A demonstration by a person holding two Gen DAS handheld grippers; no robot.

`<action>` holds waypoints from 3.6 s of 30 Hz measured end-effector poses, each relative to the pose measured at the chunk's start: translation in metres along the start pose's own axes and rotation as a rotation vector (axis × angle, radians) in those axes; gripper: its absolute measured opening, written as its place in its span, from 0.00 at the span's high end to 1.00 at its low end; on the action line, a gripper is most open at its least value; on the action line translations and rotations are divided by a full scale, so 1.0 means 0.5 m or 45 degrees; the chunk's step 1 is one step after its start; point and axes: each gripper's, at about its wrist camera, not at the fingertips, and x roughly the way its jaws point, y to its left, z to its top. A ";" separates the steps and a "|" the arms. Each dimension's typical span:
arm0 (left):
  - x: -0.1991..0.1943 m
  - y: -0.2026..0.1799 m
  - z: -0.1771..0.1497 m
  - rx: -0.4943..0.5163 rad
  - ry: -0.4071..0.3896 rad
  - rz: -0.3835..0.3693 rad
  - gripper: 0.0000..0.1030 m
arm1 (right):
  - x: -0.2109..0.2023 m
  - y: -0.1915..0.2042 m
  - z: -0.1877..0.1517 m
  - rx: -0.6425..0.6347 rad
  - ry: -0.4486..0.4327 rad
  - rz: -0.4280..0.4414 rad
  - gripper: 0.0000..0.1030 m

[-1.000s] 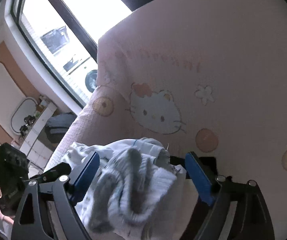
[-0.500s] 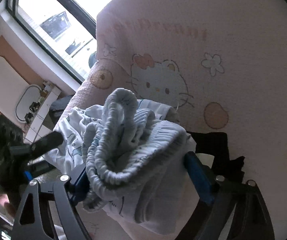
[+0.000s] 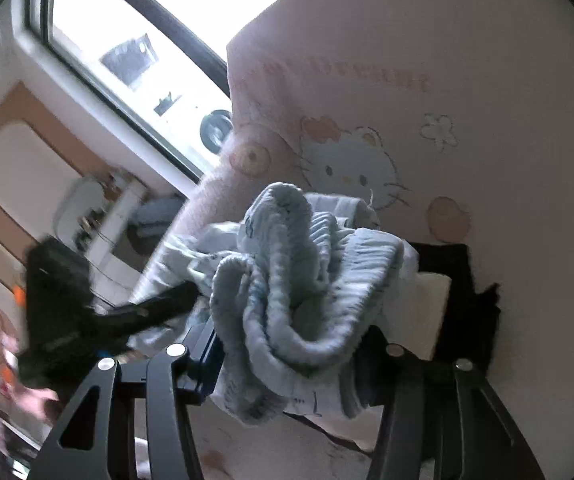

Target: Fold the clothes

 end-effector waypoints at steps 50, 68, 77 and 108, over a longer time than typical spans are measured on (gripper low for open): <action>-0.282 -0.253 -0.315 0.383 -0.660 0.598 0.23 | -0.382 0.196 -0.243 -0.511 -0.283 -0.438 0.18; -0.425 -0.372 -0.509 0.472 -0.863 0.694 0.20 | -0.581 0.206 -0.371 -0.489 -0.407 -0.420 0.12; -0.413 -0.385 -0.540 0.475 -0.814 0.691 0.20 | -0.574 0.204 -0.391 -0.547 -0.343 -0.500 0.12; -0.130 -0.316 -0.551 0.424 -0.681 0.909 0.20 | -0.395 0.066 -0.385 -0.576 -0.515 -0.526 0.12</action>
